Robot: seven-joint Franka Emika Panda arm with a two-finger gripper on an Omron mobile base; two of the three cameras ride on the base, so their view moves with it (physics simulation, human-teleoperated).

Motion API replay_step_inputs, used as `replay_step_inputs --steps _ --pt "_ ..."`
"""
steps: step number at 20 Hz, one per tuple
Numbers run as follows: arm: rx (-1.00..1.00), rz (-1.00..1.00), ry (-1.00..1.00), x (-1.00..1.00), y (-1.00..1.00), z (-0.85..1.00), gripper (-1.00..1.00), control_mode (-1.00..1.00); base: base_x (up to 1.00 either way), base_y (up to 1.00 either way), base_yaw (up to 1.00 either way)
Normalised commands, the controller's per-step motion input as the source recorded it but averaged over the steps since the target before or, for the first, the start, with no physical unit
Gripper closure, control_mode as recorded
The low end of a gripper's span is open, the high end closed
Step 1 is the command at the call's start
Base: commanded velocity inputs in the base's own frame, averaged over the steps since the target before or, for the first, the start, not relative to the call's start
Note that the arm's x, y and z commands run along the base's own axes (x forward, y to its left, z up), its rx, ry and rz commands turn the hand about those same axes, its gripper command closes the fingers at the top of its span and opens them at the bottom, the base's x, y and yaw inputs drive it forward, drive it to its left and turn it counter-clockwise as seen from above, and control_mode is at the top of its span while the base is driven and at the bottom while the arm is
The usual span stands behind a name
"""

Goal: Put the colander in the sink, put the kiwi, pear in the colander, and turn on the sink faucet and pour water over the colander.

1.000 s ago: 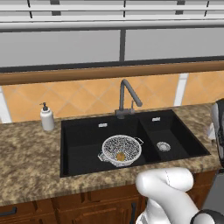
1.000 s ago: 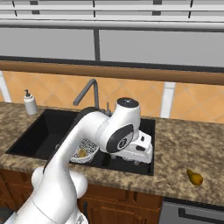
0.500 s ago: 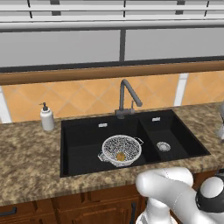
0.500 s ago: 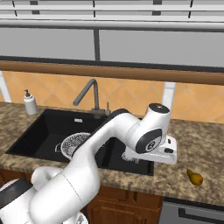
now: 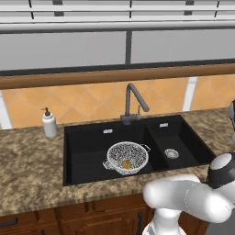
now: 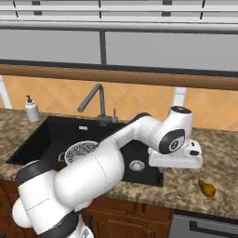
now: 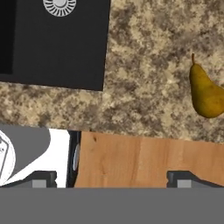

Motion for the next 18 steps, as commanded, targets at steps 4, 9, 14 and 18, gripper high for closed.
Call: replay_step_inputs --steps 4,9,14,18 --pt "0.00 0.15 0.03 0.31 -0.62 -0.28 -1.00 -1.00 0.00 0.00 0.00" --pt "0.01 0.16 0.00 0.29 -0.59 -0.46 -1.00 -1.00 0.00 0.00 0.00" --pt "0.01 0.15 0.00 0.23 -0.52 -0.34 -1.00 -1.00 0.00 0.00 0.00" --pt "0.05 0.12 0.02 0.14 -0.36 -0.34 -1.00 -1.00 0.00 0.00 0.00"
